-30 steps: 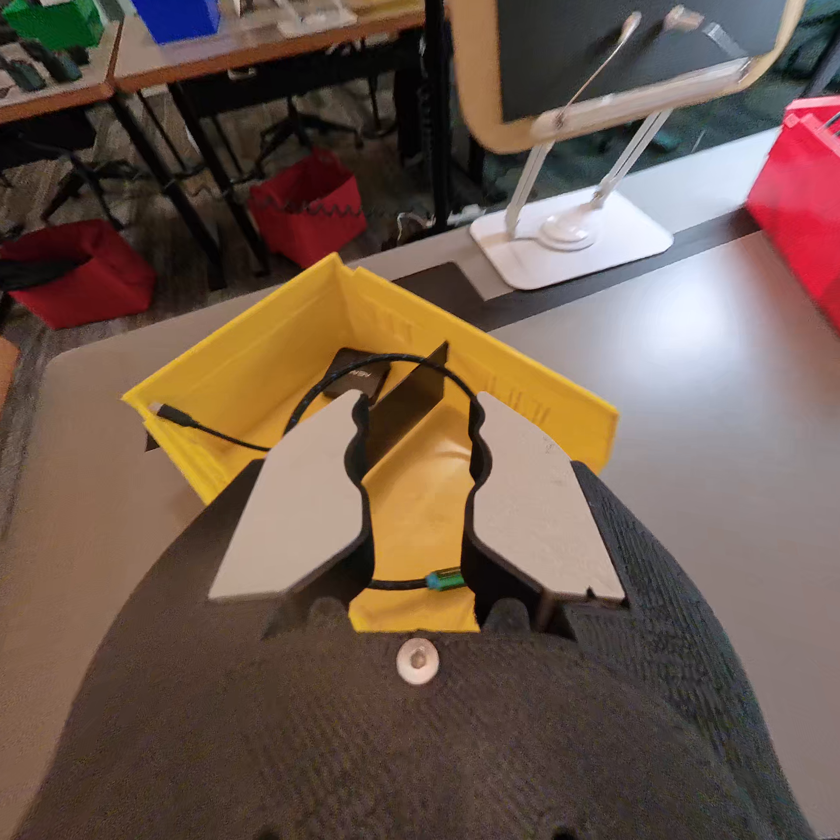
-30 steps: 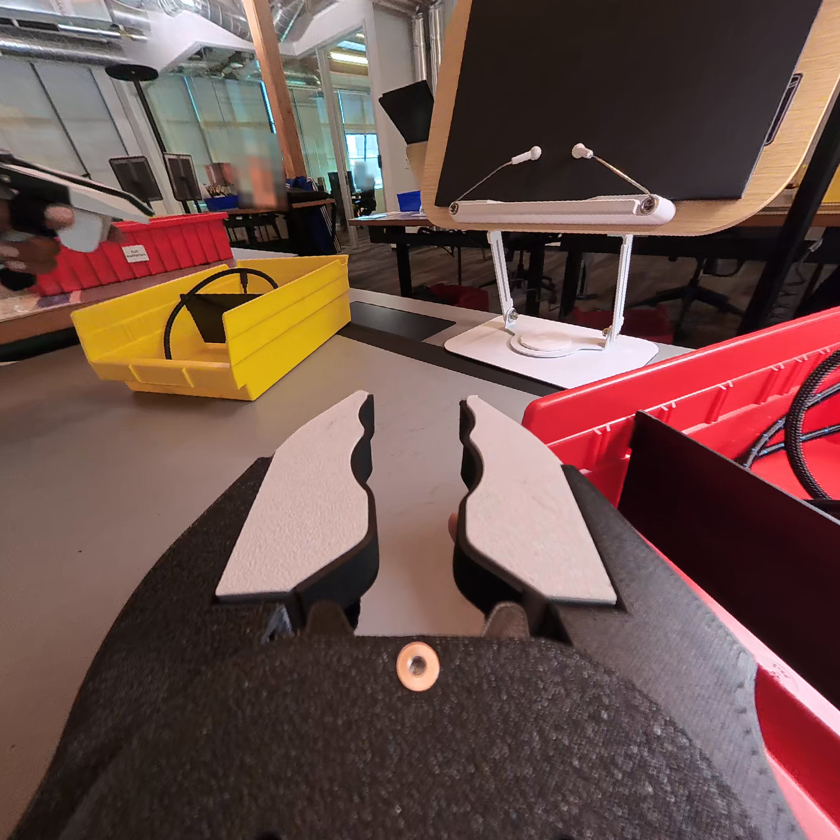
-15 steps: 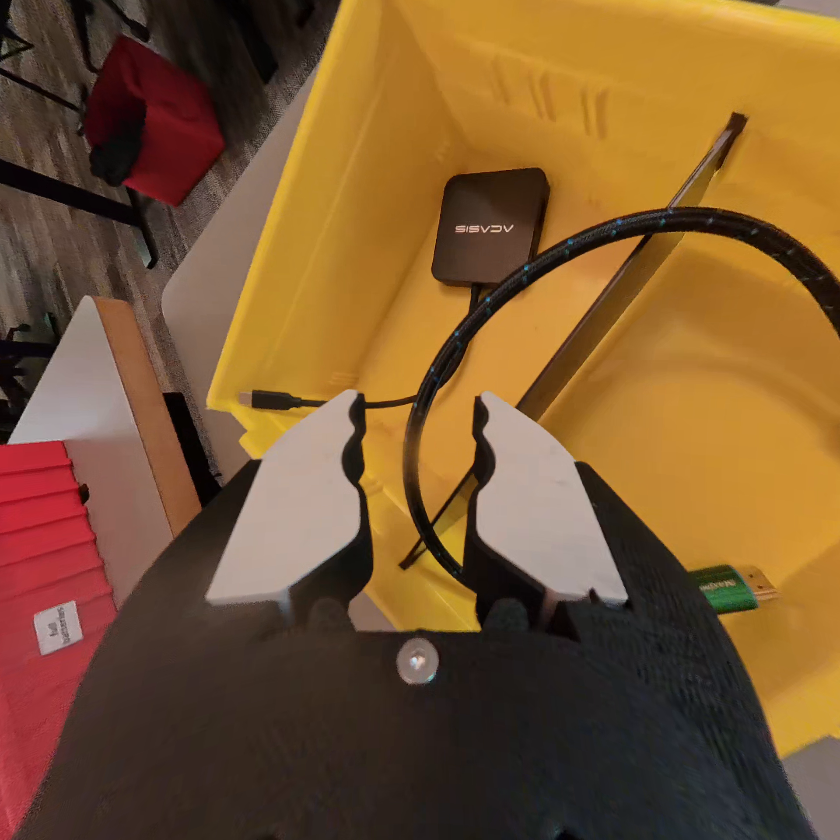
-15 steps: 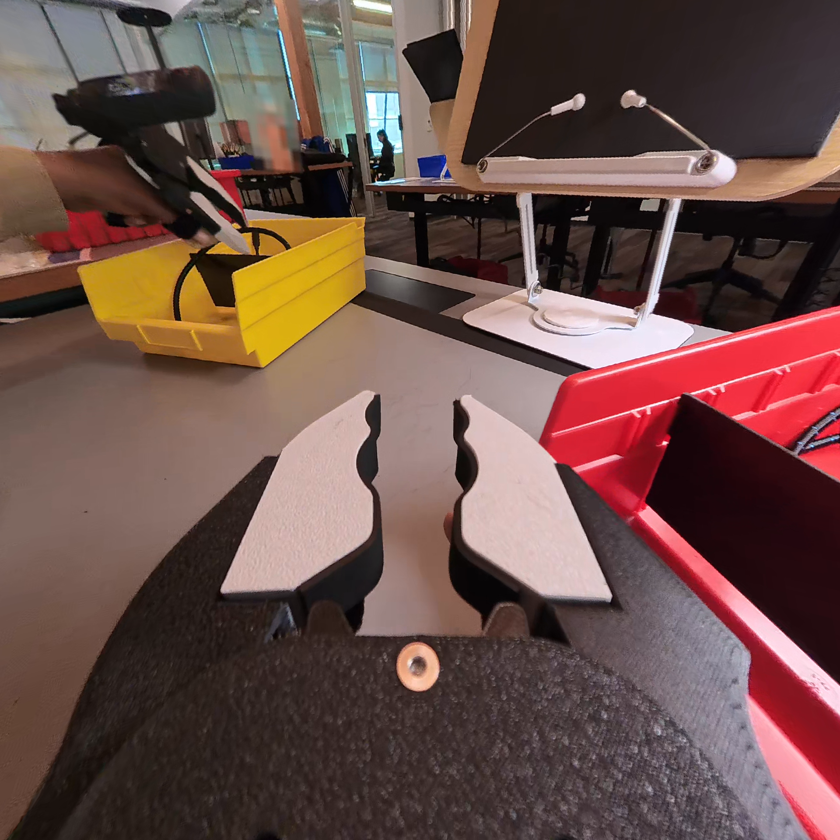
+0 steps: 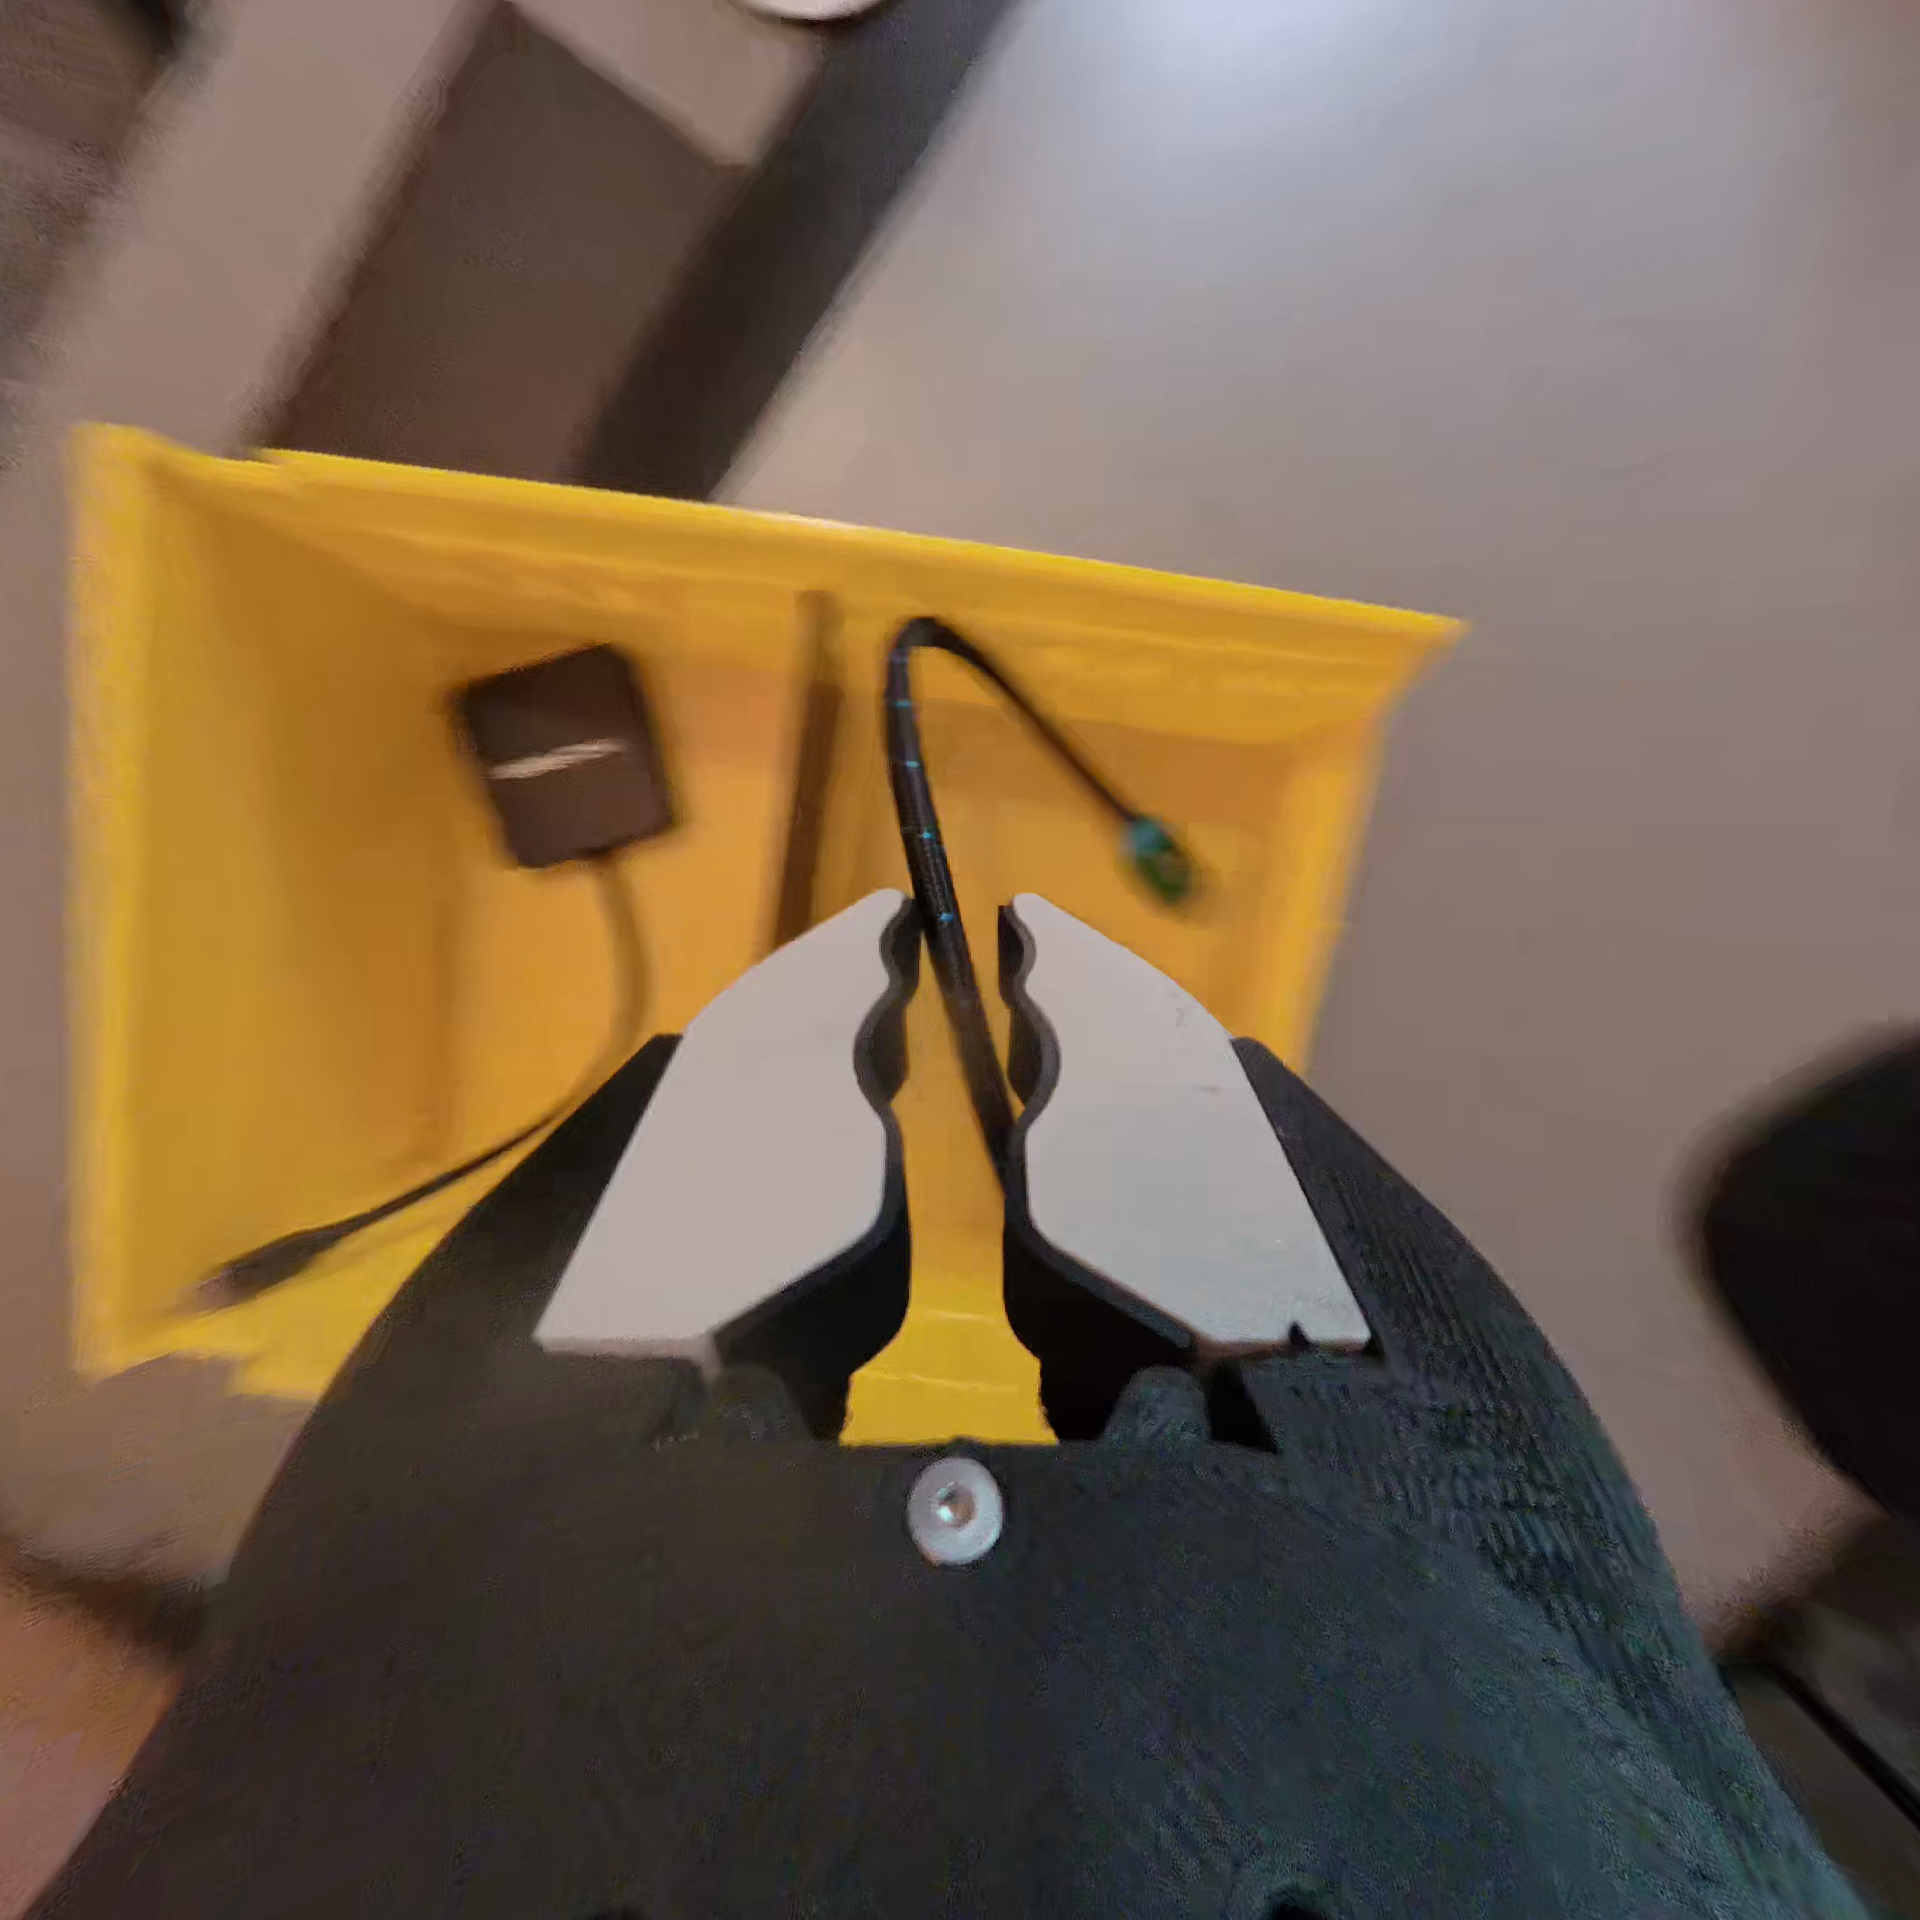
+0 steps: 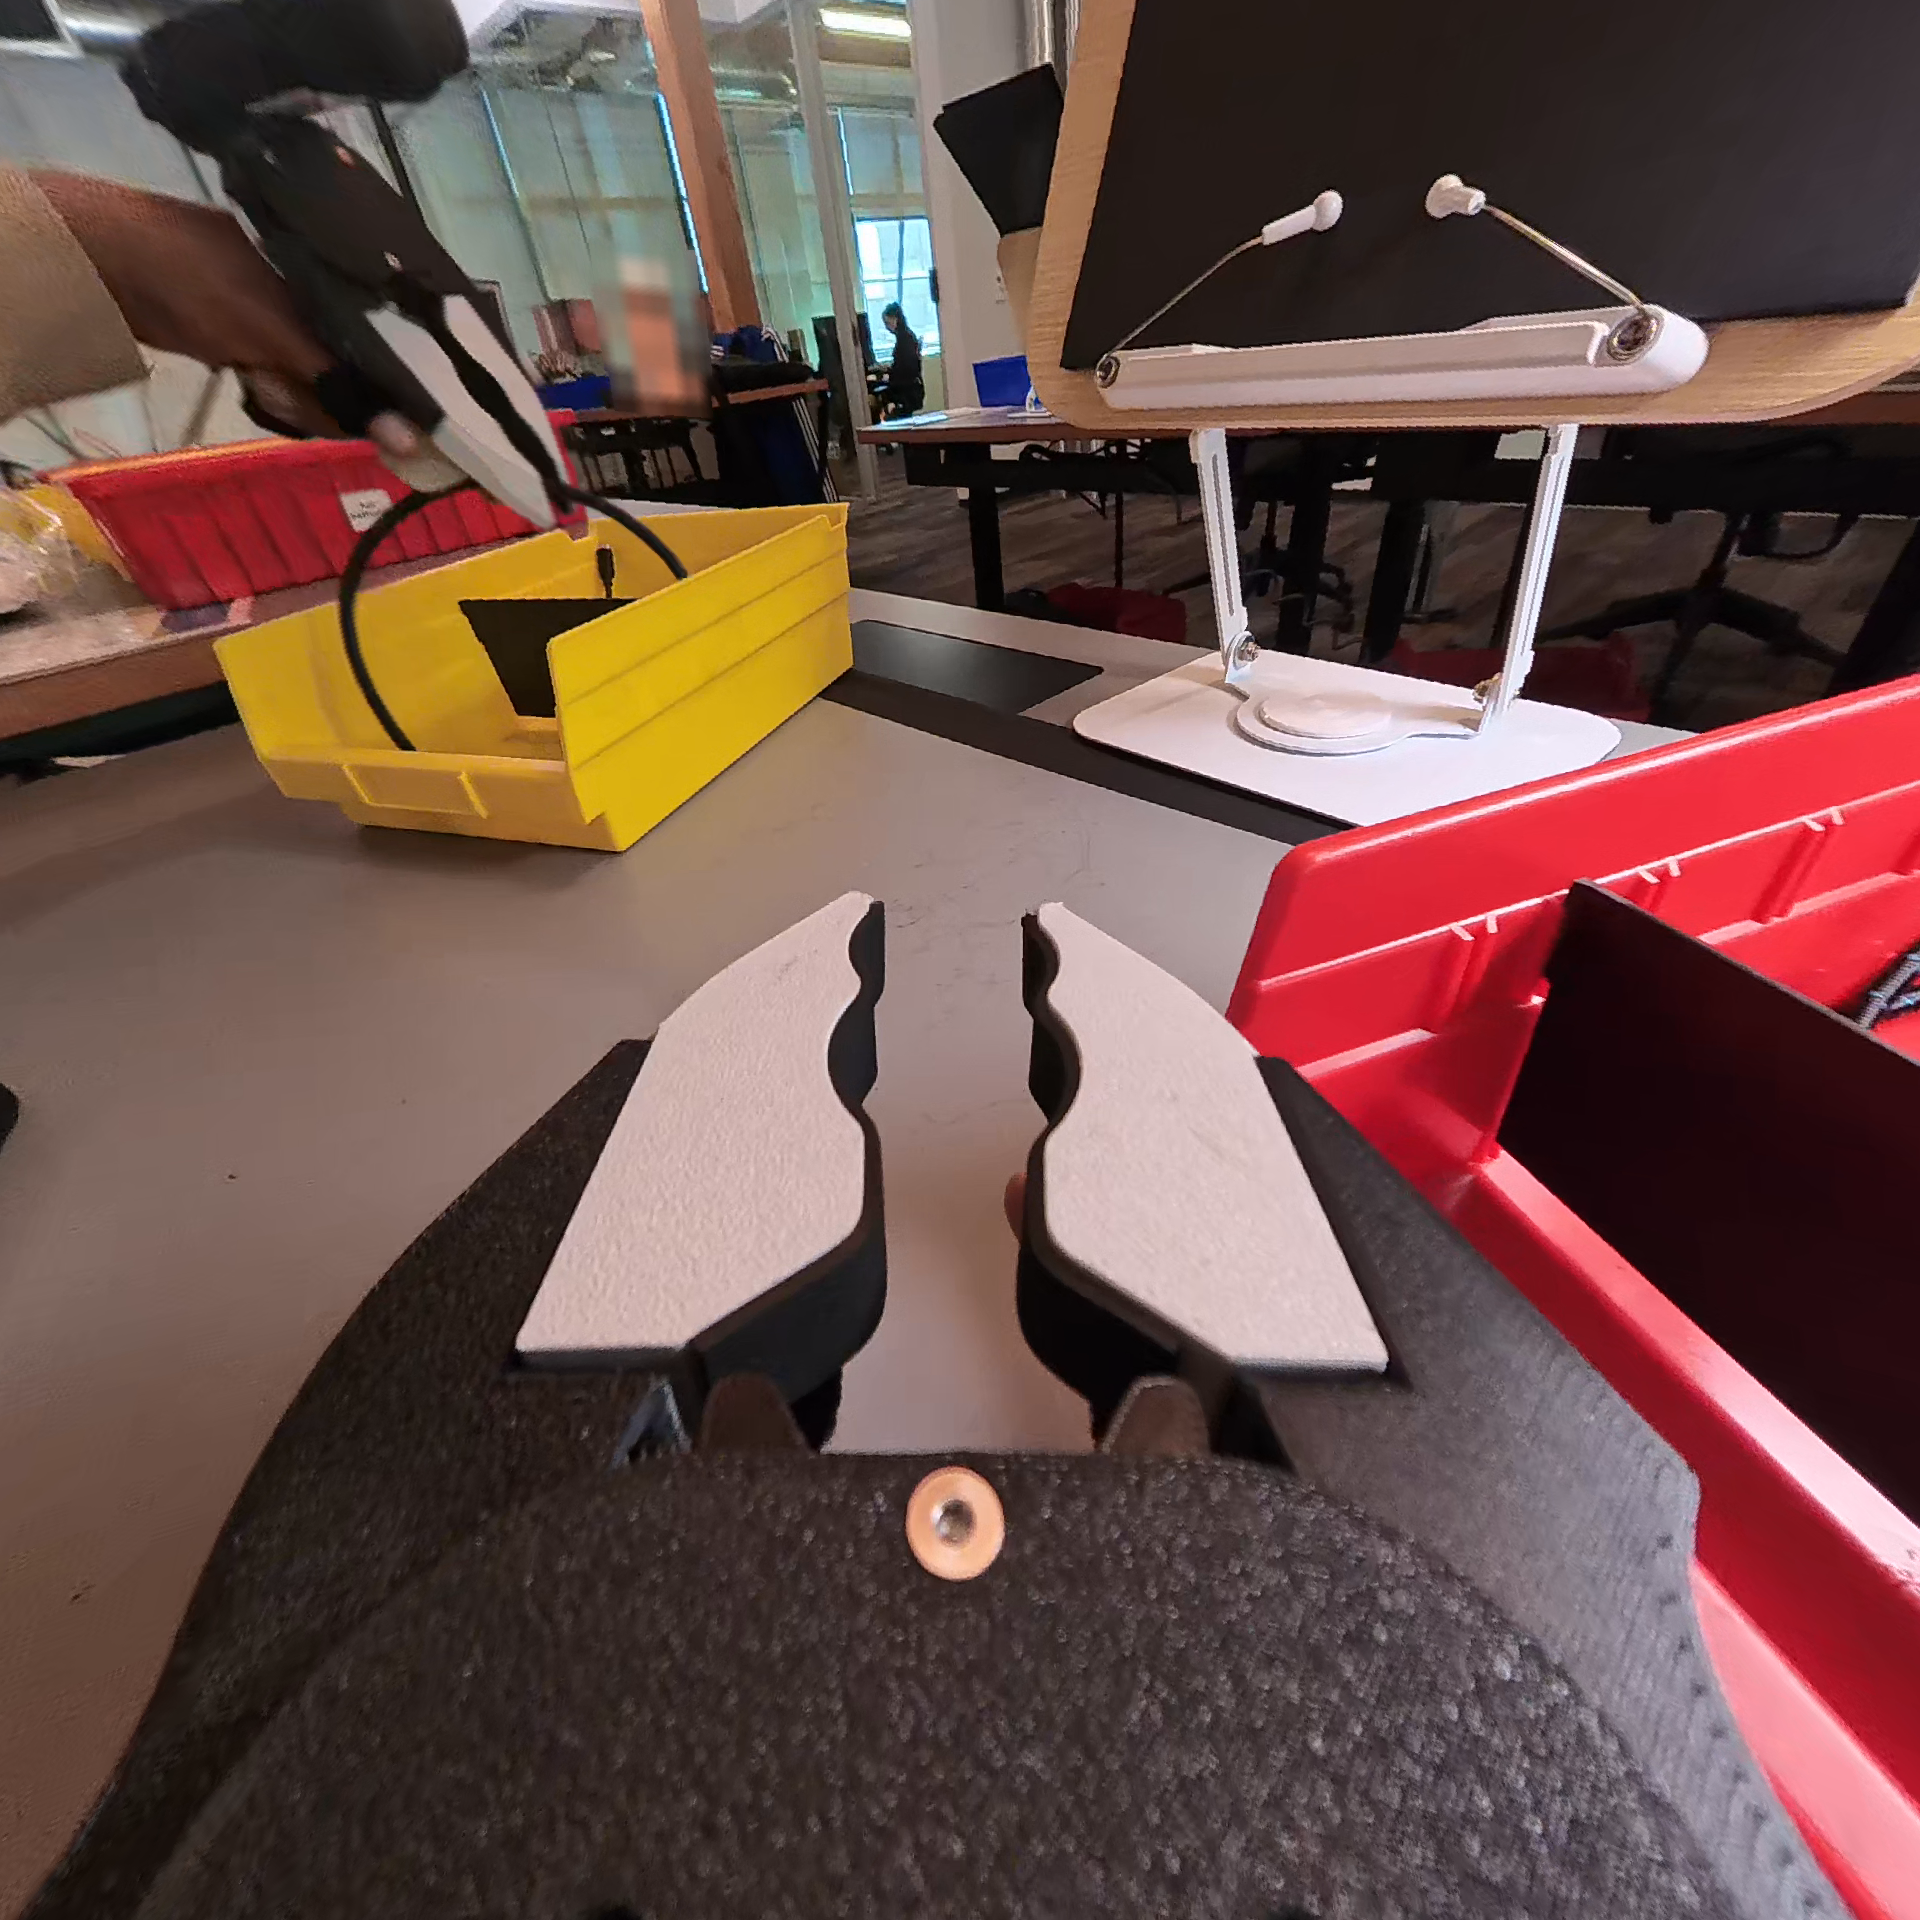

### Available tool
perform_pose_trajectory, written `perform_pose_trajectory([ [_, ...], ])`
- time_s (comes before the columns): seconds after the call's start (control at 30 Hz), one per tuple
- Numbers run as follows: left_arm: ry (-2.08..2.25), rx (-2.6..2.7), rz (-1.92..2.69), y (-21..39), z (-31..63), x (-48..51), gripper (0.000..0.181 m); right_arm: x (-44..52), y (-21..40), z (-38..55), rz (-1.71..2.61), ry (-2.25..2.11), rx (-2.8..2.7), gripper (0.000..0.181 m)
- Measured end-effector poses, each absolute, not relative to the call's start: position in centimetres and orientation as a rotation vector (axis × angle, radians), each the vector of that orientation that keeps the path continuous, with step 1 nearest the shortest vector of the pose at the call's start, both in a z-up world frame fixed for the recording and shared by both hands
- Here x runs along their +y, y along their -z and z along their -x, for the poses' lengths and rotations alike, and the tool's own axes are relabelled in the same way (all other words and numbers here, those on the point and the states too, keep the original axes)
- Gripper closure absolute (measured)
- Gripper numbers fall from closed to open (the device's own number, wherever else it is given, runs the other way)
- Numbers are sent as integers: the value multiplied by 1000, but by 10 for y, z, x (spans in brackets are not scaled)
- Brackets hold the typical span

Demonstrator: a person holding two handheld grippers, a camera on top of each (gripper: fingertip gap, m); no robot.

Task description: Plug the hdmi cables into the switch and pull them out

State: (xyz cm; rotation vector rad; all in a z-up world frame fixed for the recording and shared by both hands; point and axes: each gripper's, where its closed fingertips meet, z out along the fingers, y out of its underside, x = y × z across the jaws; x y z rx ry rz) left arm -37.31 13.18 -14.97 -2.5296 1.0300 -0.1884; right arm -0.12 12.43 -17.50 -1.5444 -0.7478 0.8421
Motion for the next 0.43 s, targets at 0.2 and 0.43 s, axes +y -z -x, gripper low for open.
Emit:
perform_pose_trajectory([
  [0.2, 900, 1235, 2560, 99, 314, 57, 161, 126, 177, 1, 1554, -860, -742, 157],
  [0.43, 495, 1086, 2533, 116, 346, 119, 158, 129, 183, 1, 1580, -881, -730, 158],
])
